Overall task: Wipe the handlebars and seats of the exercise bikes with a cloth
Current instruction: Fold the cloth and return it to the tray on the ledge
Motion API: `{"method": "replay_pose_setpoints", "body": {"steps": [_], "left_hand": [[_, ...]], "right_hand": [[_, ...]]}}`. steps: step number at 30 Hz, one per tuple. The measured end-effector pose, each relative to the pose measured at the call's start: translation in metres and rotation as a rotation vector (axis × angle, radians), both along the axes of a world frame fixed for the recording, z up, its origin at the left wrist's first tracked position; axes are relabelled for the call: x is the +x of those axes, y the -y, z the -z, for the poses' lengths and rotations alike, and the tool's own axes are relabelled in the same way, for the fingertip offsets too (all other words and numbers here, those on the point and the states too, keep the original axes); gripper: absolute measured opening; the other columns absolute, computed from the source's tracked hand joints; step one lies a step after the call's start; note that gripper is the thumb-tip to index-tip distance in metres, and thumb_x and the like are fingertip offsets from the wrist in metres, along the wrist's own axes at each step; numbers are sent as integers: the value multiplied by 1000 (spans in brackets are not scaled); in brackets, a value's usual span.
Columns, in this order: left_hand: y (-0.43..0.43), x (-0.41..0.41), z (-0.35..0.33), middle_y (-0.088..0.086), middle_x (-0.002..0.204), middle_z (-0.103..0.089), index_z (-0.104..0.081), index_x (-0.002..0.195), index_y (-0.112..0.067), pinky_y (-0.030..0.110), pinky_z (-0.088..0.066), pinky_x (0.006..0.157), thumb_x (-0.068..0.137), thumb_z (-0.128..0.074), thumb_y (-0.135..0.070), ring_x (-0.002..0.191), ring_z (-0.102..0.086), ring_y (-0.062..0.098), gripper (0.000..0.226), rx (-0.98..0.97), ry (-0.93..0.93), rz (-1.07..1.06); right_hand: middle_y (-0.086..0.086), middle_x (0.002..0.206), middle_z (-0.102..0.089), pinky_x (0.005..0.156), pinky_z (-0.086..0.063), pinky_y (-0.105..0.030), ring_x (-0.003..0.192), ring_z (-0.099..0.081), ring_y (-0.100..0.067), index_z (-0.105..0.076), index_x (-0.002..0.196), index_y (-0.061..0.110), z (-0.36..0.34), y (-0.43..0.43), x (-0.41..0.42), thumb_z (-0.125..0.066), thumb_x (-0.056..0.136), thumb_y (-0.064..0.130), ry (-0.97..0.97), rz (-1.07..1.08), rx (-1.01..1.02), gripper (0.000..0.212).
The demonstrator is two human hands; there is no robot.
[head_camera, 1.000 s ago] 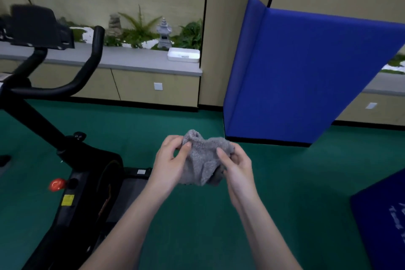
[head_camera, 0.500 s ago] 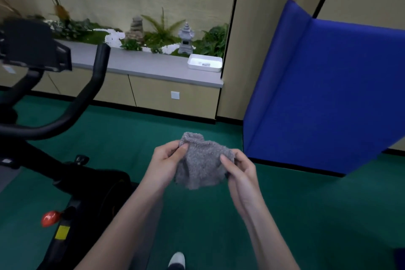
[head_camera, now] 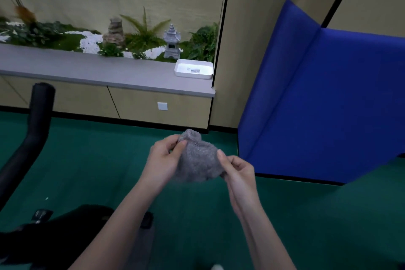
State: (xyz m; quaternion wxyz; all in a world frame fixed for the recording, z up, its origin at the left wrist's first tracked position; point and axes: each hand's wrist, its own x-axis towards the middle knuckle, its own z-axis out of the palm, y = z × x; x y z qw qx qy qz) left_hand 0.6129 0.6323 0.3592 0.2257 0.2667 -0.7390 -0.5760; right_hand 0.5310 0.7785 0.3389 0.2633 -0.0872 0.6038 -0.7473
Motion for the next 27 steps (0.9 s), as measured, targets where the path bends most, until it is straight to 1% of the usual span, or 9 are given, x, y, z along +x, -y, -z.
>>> {"method": "replay_pose_setpoints", "body": {"steps": [3,6,9,13,16,19,21,23,27], "left_hand": [[7,-31,7,-3,77,-70,-69,85,-22,33,-51,69,95,-52,-16,78,-65,19,21,-104,-1,-61],[14,-60,12,-10,74,-67,-65,83,-28,19,-46,62,94,-54,-14,71,-60,4,21,-249,-3,-112],[22,-86,11,-12,82,-67,-68,94,-23,18,-43,66,94,-55,-12,76,-59,3,18,-375,-5,-139],[33,-115,10,-3,89,-69,-69,99,-15,27,-46,73,93,-56,-8,82,-61,13,16,-453,5,-194],[41,-132,10,-8,85,-68,-69,97,-16,19,-43,69,93,-56,-11,81,-60,8,14,-446,14,-203],[46,-148,8,-19,83,-66,-69,95,-22,25,-45,70,89,-50,-25,80,-59,3,20,-405,8,-194],[54,-156,6,-19,81,-67,-65,90,-34,28,-45,70,88,-48,-28,78,-59,3,18,-364,3,-165],[67,-165,6,-17,79,-66,-62,86,-40,29,-44,66,91,-49,-27,75,-60,8,19,-303,14,-126],[97,-189,12,-14,66,-59,-63,76,-19,19,-38,63,96,-51,-7,66,-51,1,26,-89,9,-79]], "right_hand": [[-25,100,-71,92,-52,-42,92,-69,-24,-66,93,-16,1,14,-35,-60,89,34,128,-158,40,50],[-15,105,-73,92,-53,-36,101,-67,-20,-70,103,-6,-2,28,-76,-54,95,37,252,-277,71,46],[-16,108,-71,86,-49,-31,93,-65,-19,-69,105,-4,-8,43,-116,-56,95,24,327,-277,70,32],[-13,90,-68,69,-47,-25,78,-61,-17,-66,98,-5,-12,55,-159,-61,92,15,321,-254,76,21],[-10,83,-69,72,-47,-29,77,-62,-19,-63,82,5,-11,63,-184,-62,92,15,266,-260,106,14],[-11,84,-68,71,-47,-31,76,-60,-21,-63,81,6,-9,73,-202,-62,91,14,241,-262,148,14],[-12,83,-68,69,-50,-30,73,-63,-20,-63,84,4,-7,83,-213,-63,89,7,314,-272,105,6],[-11,80,-68,66,-51,-28,70,-63,-19,-60,84,7,-5,94,-225,-64,86,-3,433,-237,29,11],[-10,83,-63,71,-48,-29,77,-59,-18,-55,95,7,7,124,-251,-64,83,-8,508,-133,-4,21]]}}
